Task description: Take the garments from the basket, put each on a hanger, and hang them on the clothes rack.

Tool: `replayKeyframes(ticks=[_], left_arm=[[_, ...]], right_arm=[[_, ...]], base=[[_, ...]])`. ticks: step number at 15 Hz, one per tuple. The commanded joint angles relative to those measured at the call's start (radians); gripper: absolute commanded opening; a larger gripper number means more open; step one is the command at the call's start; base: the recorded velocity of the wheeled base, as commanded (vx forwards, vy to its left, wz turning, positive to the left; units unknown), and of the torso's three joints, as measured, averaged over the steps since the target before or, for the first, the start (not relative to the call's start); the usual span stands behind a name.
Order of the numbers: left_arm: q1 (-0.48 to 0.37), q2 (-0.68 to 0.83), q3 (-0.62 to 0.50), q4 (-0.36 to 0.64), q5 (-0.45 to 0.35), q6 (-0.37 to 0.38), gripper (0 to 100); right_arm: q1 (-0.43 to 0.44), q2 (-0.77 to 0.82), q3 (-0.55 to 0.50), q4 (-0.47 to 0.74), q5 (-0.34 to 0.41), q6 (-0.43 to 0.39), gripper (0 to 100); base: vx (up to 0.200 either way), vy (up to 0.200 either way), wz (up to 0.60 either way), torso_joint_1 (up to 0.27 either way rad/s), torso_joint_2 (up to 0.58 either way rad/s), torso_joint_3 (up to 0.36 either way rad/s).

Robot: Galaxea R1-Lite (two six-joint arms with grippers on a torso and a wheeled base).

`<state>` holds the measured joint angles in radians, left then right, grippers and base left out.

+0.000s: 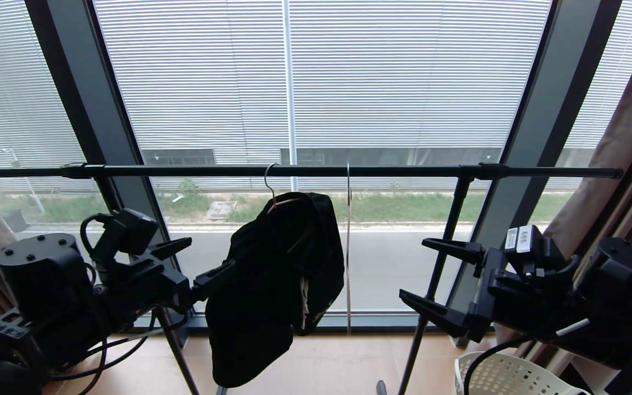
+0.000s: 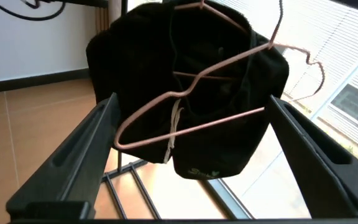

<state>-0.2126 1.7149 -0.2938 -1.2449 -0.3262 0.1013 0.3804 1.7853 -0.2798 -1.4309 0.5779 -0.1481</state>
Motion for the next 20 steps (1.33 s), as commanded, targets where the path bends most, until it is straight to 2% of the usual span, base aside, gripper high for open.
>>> replayKeyframes(ticks=[1, 2, 3, 4, 5, 6, 7, 9, 10, 11, 13, 14, 16, 17, 18, 19, 20], left_arm=[[0.002, -0.601, 0.058, 0.532, -0.001, 0.000, 100], [0.002, -0.727, 0.071, 0.674, 0.001, 0.002, 100], [0.004, -0.986, 0.084, 0.943, -0.001, 0.003, 100], [0.009, -1.132, 0.081, 1.088, -0.001, 0.002, 100], [0.009, -1.238, 0.082, 1.185, -0.001, 0.000, 100], [0.010, -1.302, 0.087, 1.230, 0.003, 0.000, 100], [0.010, -1.431, 0.111, 1.276, 0.009, 0.002, 100], [0.012, -1.617, 0.180, 1.279, 0.015, 0.012, 100], [0.012, -1.620, 0.222, 1.265, 0.073, 0.020, 100], [0.013, -1.617, 0.268, 1.231, 0.197, 0.015, 100], [0.015, -1.615, 0.294, 1.219, 0.205, 0.009, 100], [0.013, -1.615, 0.294, 1.219, 0.203, 0.006, 100], [0.015, -1.615, 0.294, 1.245, 0.207, 0.000, 100], [0.015, -1.614, 0.291, 1.277, 0.236, 0.003, 100], [0.019, -1.612, 0.286, 1.288, 0.266, 0.003, 100], [0.028, -1.612, 0.286, 1.288, 0.272, 0.000, 100], [0.093, -1.611, 0.286, 1.288, 0.274, 0.000, 100]], right_arm=[[0.020, -0.119, 0.039, 0.000, -0.001, -0.002, 100], [0.043, -0.178, 0.067, 0.001, -0.009, -0.004, 100], [0.048, -0.302, 0.148, 0.015, -0.070, -0.005, 100], [0.044, -0.403, 0.198, 0.058, -0.127, -0.005, 100], [0.029, -0.497, 0.241, 0.138, -0.193, -0.005, 100], [0.023, -0.575, 0.264, 0.216, -0.245, -0.007, 100], [0.021, -0.733, 0.268, 0.423, -0.369, -0.015, 100], [0.021, -0.946, 0.234, 0.777, -0.578, -0.016, 100], [0.023, -1.029, 0.212, 0.906, -0.644, -0.018, 100], [0.021, -1.159, 0.171, 1.052, -0.711, -0.018, 100], [-0.014, -1.328, 0.137, 1.265, -0.780, -0.016, 100], [-0.100, -1.416, 0.149, 1.357, -0.780, -0.018, 100], [-0.233, -1.554, 0.214, 1.429, -0.780, -0.018, 100], [-0.305, -1.618, 0.258, 1.429, -0.780, -0.019, 100], [-0.380, -1.656, 0.261, 1.440, -0.777, -0.013, 100], [-0.416, -1.673, 0.260, 1.443, -0.777, -0.013, 100], [-0.443, -1.689, 0.260, 1.445, -0.774, -0.004, 100]], base=[[0.000, 0.000, 0.00, 0.000, 0.00, 0.000], [0.000, 0.000, 0.00, 0.000, 0.00, 0.000], [0.000, 0.000, 0.00, 0.000, 0.00, 0.000], [0.000, 0.000, 0.00, 0.000, 0.00, 0.000], [0.000, 0.000, 0.00, 0.000, 0.00, 0.000], [0.000, 0.000, 0.00, 0.000, 0.00, 0.000], [0.000, 0.000, 0.00, 0.000, 0.00, 0.000], [0.000, 0.000, 0.00, 0.000, 0.00, 0.000], [0.000, 0.000, 0.00, 0.000, 0.00, 0.000], [0.000, 0.000, 0.00, 0.000, 0.00, 0.000], [0.000, 0.000, 0.00, 0.000, 0.00, 0.000], [0.000, 0.000, 0.00, 0.000, 0.00, 0.000], [0.000, 0.000, 0.00, 0.000, 0.00, 0.000], [0.000, 0.000, 0.00, 0.000, 0.00, 0.000], [0.000, 0.000, 0.00, 0.000, 0.00, 0.000], [0.000, 0.000, 0.00, 0.000, 0.00, 0.000], [0.000, 0.000, 0.00, 0.000, 0.00, 0.000]])
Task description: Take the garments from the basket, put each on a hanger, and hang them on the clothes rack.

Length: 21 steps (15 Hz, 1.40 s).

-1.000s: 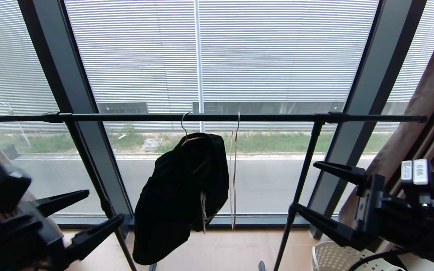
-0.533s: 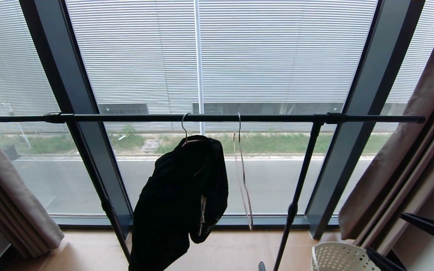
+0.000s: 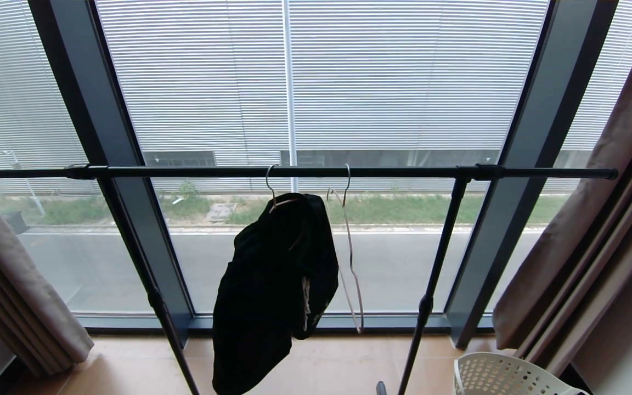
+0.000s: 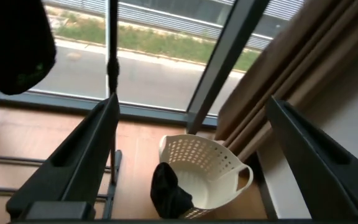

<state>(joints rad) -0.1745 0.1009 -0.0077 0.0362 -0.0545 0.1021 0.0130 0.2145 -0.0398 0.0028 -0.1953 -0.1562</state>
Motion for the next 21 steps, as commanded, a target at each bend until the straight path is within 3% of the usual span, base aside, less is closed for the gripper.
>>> replayKeyframes(ticks=[1, 2, 3, 6, 8, 19, 21], left_arm=[[0.099, 0.003, 0.000, 0.007, 0.001, 0.001, 100], [0.161, 0.008, 0.000, 0.007, -0.002, 0.004, 100], [0.204, 0.000, 0.000, 0.007, -0.002, 0.005, 100], [0.158, -0.063, -0.002, 0.010, -0.050, 0.002, 100], [0.156, -0.061, -0.003, 0.010, -0.104, 0.004, 100], [0.161, -0.082, -0.002, 0.010, -0.104, 0.002, 100], [0.165, -0.096, -0.002, 0.010, -0.059, -0.002, 100]], right_arm=[[-0.076, -0.118, 0.020, 0.010, 0.001, 0.014, 100], [-0.076, -0.118, 0.020, 0.011, 0.007, 0.052, 100], [-0.067, -0.118, 0.018, 0.013, 0.065, 0.118, 100], [-0.050, -0.135, 0.031, 0.019, 0.194, 0.156, 100], [-0.034, -0.139, 0.029, 0.026, 0.194, 0.156, 100], [-0.033, -0.172, 0.029, 0.025, 0.188, 0.156, 100], [-0.033, -0.173, 0.029, 0.025, 0.175, 0.156, 100]], base=[[0.000, 0.000, 0.00, 0.000, 0.00, 0.000], [0.000, 0.000, 0.00, 0.000, 0.00, 0.000], [0.000, 0.000, 0.00, 0.000, 0.00, 0.000], [0.000, 0.000, 0.00, 0.000, 0.00, 0.000], [0.000, 0.000, 0.00, 0.000, 0.00, 0.000], [0.000, 0.000, 0.00, 0.000, 0.00, 0.000], [0.000, 0.000, 0.00, 0.000, 0.00, 0.000]])
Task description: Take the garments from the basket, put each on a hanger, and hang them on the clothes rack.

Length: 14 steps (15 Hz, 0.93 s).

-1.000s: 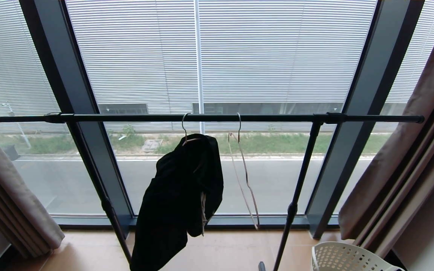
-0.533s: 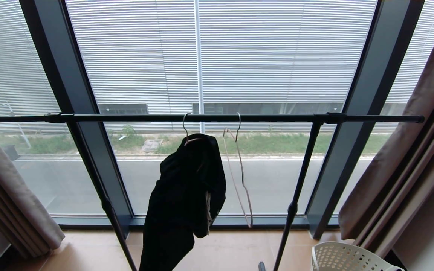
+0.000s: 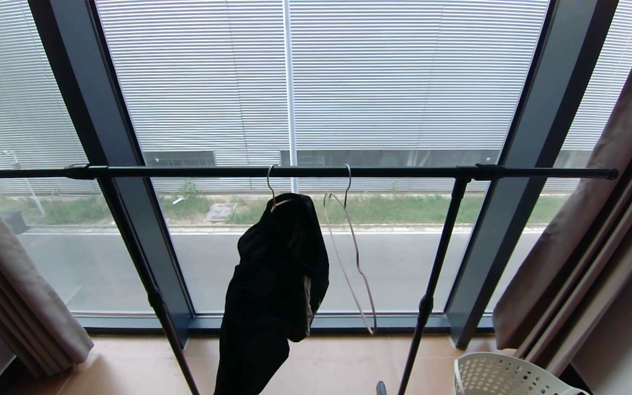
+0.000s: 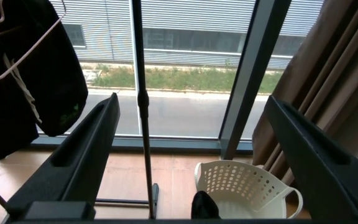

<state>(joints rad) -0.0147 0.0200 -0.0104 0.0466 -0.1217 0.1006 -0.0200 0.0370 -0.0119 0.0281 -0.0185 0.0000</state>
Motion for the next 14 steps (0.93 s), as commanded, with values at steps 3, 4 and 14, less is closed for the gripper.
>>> replayKeyframes(ticks=[3, 4, 14], left_arm=[[0.005, -0.015, 0.001, -0.001, 0.033, -0.009, 100], [0.005, -0.015, 0.001, -0.001, 0.033, -0.009, 100], [0.005, -0.017, 0.001, -0.002, 0.066, -0.036, 100]], right_arm=[[0.002, 0.001, 0.001, -0.002, -0.001, 0.008, 100], [0.003, 0.000, 0.001, 0.000, 0.002, 0.023, 100], [0.025, -0.005, 0.000, 0.000, 0.006, 0.026, 100]], base=[[0.000, 0.000, 0.00, 0.000, 0.00, 0.000], [0.000, 0.000, 0.00, 0.000, 0.00, 0.000], [0.000, 0.000, 0.00, 0.000, 0.00, 0.000]])
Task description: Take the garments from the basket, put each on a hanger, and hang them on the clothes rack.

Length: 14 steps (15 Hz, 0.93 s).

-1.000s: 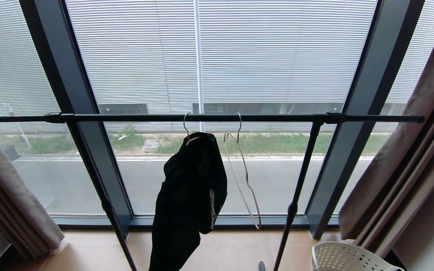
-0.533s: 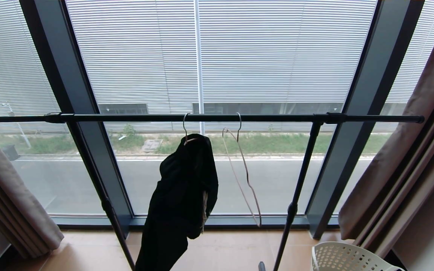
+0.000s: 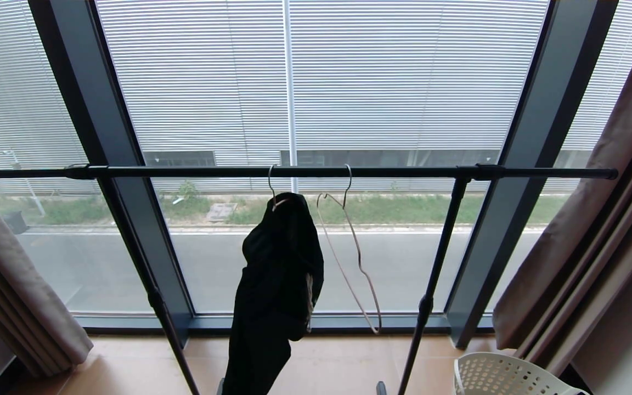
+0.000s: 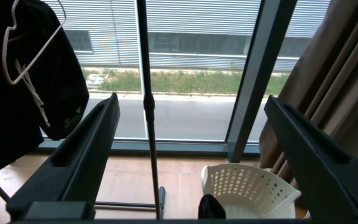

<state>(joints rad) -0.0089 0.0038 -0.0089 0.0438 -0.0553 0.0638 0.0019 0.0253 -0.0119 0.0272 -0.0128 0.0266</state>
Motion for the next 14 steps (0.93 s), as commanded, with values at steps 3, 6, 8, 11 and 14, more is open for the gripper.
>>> replayKeyframes(ticks=[3, 6, 8, 11, 14], left_arm=[[0.000, -0.001, 0.001, 0.001, -0.001, -0.001, 100], [0.000, 0.001, 0.001, -0.001, -0.003, -0.002, 100], [0.000, 0.001, 0.001, -0.001, -0.001, -0.002, 100], [0.000, 0.001, 0.001, -0.001, -0.001, -0.002, 100], [0.001, 0.001, 0.001, -0.001, -0.001, -0.004, 100]], right_arm=[[0.012, 0.025, 0.000, 0.000, 0.000, -0.001, 100], [0.027, 0.033, 0.000, 0.000, 0.000, -0.001, 100], [0.024, 0.028, 0.000, 0.000, 0.000, -0.001, 100], [0.015, 0.001, 0.000, 0.000, 0.000, 0.001, 100], [0.004, -0.013, 0.000, 0.000, -0.001, 0.012, 100]], base=[[0.000, 0.000, 0.00, -0.015, 0.04, 0.028], [0.000, 0.000, 0.00, -0.126, 0.32, 0.175], [0.000, 0.000, 0.00, -0.144, 0.36, 0.208], [0.000, 0.000, 0.00, -0.152, 0.37, 0.211], [0.000, 0.000, 0.00, -0.155, 0.39, 0.229]])
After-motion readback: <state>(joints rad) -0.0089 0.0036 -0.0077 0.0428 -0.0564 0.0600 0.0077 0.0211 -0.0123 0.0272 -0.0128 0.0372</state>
